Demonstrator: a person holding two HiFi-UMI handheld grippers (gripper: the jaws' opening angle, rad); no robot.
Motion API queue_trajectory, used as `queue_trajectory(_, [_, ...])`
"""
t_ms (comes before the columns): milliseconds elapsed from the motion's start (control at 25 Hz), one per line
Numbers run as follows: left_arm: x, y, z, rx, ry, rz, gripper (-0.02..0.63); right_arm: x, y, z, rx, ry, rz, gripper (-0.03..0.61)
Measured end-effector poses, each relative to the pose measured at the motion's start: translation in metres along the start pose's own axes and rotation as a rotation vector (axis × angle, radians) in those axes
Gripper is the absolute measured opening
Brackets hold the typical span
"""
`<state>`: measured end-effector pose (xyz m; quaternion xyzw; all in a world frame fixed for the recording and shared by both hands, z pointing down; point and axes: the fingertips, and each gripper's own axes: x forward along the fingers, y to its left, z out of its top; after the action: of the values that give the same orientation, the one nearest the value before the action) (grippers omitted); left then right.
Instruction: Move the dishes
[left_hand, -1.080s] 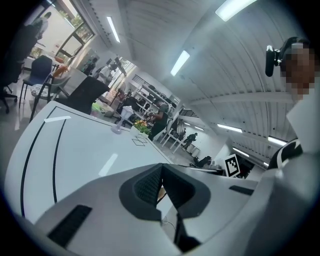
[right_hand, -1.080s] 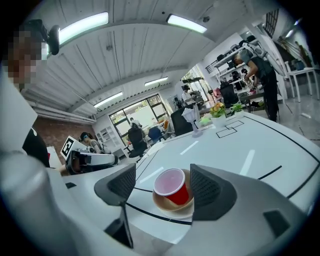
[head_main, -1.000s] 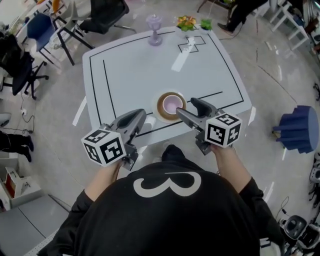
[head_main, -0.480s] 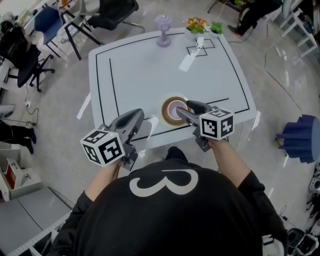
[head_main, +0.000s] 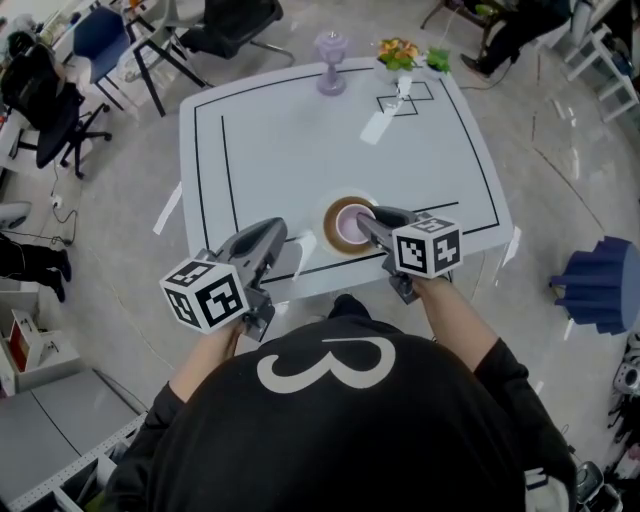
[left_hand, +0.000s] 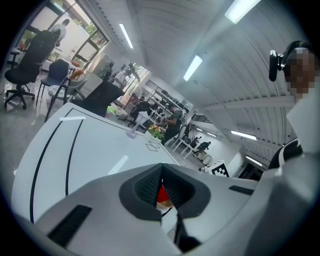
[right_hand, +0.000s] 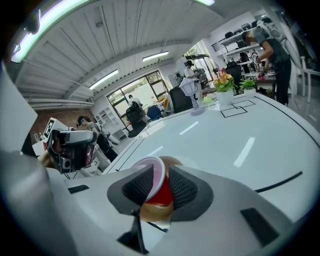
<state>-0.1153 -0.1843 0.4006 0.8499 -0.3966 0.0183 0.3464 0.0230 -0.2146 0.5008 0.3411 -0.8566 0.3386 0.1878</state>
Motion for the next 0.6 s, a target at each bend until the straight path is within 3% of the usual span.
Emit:
queue_trajectory(160, [-0.0004,0.0018,0.0005,-0.006,-0.005,0.006,0.003,-0.0009,-0.0039,0.0014,-0.009,0.002,-0.018,0.052])
queue_trajectory(600, [0.0046,0.008,0.0065,-0.022,-0.021,-0.001,0.003,-0.0006,-0.0018,0.0083,-0.011,0.007,-0.006,0.049])
